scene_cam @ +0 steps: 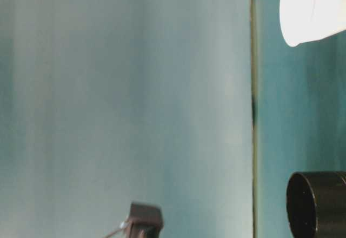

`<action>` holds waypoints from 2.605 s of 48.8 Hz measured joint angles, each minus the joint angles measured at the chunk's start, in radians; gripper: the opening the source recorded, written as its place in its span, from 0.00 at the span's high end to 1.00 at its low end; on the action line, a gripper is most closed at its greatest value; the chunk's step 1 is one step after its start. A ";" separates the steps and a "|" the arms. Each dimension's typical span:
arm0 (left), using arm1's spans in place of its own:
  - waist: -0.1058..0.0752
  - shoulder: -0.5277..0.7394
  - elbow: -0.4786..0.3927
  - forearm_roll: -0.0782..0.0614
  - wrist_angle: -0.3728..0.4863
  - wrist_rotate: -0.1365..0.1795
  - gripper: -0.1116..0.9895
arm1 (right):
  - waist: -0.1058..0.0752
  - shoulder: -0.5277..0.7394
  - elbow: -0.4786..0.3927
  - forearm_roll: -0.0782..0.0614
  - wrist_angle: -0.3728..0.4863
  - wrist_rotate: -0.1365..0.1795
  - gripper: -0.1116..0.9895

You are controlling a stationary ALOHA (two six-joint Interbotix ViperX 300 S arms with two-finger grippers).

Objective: Put the paper cup into the moved red handle cup holder.

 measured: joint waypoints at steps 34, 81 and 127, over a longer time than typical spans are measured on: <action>0.003 0.078 -0.029 0.000 -0.029 0.018 0.42 | 0.000 0.000 0.000 0.000 0.003 0.000 0.99; -0.044 0.094 -0.301 0.000 0.104 0.008 0.66 | -0.009 -0.003 0.002 0.000 0.002 0.000 0.99; -0.084 0.311 -0.376 0.000 0.018 0.009 0.66 | -0.011 -0.006 0.000 0.000 0.002 0.000 0.99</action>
